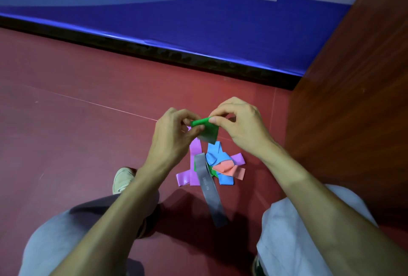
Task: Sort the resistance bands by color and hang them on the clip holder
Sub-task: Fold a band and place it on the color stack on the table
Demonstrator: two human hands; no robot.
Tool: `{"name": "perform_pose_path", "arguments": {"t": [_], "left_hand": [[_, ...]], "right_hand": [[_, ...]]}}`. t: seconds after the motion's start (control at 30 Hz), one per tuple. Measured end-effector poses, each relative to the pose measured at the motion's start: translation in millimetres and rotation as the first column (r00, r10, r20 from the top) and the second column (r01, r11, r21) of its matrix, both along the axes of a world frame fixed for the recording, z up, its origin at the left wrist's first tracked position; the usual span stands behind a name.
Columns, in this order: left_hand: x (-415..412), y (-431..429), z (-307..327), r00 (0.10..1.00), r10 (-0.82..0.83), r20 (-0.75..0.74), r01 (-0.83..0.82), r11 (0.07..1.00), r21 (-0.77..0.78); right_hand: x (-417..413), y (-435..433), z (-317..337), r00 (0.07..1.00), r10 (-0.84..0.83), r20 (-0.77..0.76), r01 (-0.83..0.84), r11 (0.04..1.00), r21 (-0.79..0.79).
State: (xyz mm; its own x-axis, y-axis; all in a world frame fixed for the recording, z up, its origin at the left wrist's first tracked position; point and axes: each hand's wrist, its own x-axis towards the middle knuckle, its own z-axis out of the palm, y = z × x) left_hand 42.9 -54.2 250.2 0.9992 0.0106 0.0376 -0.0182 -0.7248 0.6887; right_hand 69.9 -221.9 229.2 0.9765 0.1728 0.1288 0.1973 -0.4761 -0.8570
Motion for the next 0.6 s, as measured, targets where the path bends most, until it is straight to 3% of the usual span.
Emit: {"name": "perform_pose_path", "arguments": {"t": [0.17,0.33,0.47,0.6], "left_hand": [[3,4,-2,0.995,-0.068,0.075,0.064,0.997,0.051],[2,8,8,0.974,-0.177,0.138,0.173,0.984,0.041],[-3,7,20,0.974,-0.193,0.119,0.212,0.961,-0.176],[-6,7,29,0.989,-0.112,0.100,0.148,0.848,-0.509]], "right_hand": [[0,-1,1,0.998,0.029,-0.048,-0.025,0.996,0.088],[2,-4,6,0.981,0.017,-0.193,0.019,0.984,0.180],[1,1,11,0.917,0.067,-0.394,0.059,0.952,0.300],[0,7,13,0.878,0.105,-0.467,0.038,0.957,0.287]]}}
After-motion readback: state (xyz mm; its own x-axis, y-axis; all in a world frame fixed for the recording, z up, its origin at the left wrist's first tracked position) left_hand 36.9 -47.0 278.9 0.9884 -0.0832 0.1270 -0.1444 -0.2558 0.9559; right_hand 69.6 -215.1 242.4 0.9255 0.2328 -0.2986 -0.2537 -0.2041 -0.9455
